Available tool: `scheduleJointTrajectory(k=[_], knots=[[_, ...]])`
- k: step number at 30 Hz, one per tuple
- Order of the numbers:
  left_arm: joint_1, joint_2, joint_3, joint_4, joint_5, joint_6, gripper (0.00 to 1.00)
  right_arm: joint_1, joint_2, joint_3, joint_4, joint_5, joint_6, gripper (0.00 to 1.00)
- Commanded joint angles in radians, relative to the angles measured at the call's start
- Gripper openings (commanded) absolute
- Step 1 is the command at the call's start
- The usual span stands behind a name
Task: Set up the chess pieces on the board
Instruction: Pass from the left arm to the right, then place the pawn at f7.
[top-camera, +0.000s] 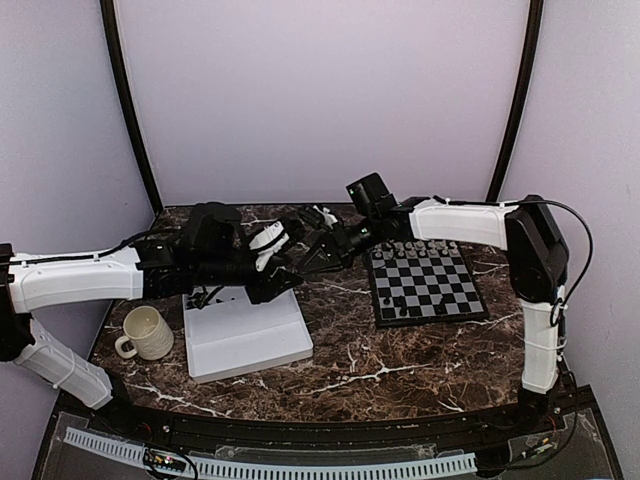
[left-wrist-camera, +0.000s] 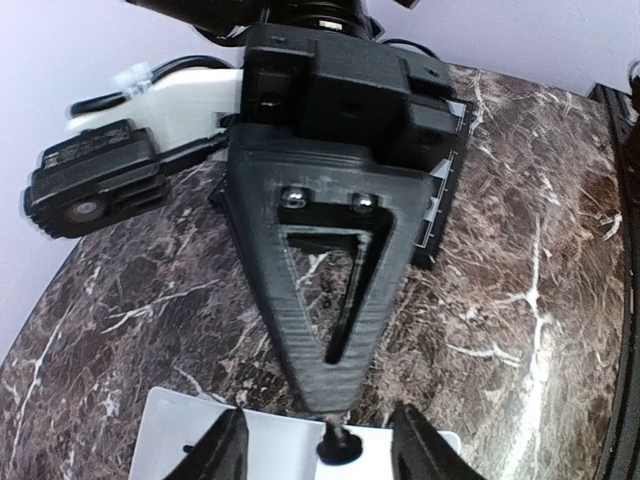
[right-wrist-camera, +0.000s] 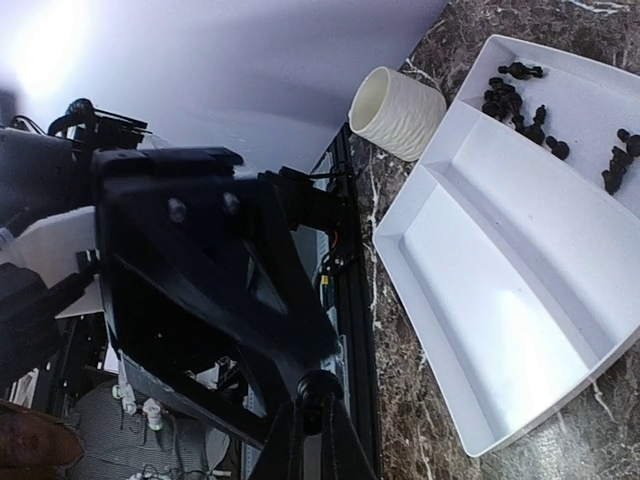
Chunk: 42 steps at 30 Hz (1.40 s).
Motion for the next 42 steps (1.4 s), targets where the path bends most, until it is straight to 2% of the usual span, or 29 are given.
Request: scheduleJointTrajectory(k=[1,2,4,5,7,12,16,20,25,42], knots=[[-0.003,-0.095,-0.045,0.1,-0.141,-0.009,0.6,-0.042,-0.038,0.042,-0.214,0.136,-0.238,0.0],[-0.002,-0.114,-0.055,0.111,-0.164,-0.007,0.63,-0.052,-0.05,0.061,-0.285,0.214,-0.321,0.0],[-0.002,-0.165,-0.088,0.155,-0.201,0.006,0.77,-0.063,-0.081,0.071,-0.383,0.39,-0.46,0.0],[-0.002,-0.191,-0.109,0.184,-0.232,0.015,0.85,-0.069,-0.104,0.056,-0.403,0.499,-0.513,0.0],[0.0,-0.211,-0.129,0.221,-0.297,0.03,0.95,-0.087,-0.162,-0.001,-0.41,0.631,-0.58,0.0],[0.024,-0.164,-0.139,0.251,-0.403,0.022,0.99,-0.115,-0.297,-0.151,-0.438,0.97,-0.728,0.0],[0.052,-0.106,-0.125,0.231,-0.37,-0.016,0.96,-0.163,-0.411,-0.294,-0.405,1.146,-0.789,0.0],[0.068,-0.079,-0.111,0.208,-0.344,-0.03,0.95,-0.225,-0.447,-0.364,-0.428,1.146,-0.809,0.0],[0.071,-0.068,-0.105,0.195,-0.353,-0.036,0.95,-0.246,-0.43,-0.423,-0.428,1.134,-0.814,0.0],[0.071,-0.043,-0.088,0.163,-0.355,-0.05,0.94,-0.249,-0.322,-0.417,-0.432,1.063,-0.813,0.0]])
